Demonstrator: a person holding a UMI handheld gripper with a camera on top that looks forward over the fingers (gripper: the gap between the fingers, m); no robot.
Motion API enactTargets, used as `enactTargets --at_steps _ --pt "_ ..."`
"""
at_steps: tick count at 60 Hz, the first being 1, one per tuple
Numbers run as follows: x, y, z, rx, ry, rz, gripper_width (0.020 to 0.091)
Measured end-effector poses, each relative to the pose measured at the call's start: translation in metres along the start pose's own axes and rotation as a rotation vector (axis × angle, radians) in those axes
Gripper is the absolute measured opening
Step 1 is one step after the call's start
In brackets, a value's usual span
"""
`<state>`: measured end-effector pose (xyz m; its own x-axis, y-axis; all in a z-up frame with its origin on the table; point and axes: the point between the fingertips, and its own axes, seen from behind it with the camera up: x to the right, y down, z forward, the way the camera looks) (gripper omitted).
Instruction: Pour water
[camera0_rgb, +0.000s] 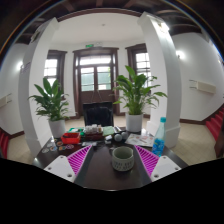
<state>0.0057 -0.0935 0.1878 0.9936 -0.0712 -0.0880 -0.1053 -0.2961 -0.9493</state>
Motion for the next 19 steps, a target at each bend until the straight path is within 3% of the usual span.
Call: enactTargets --at_steps 19 --pt "-0.048 0.005 -0.01 0.001 -0.076 -0.059 0.0819"
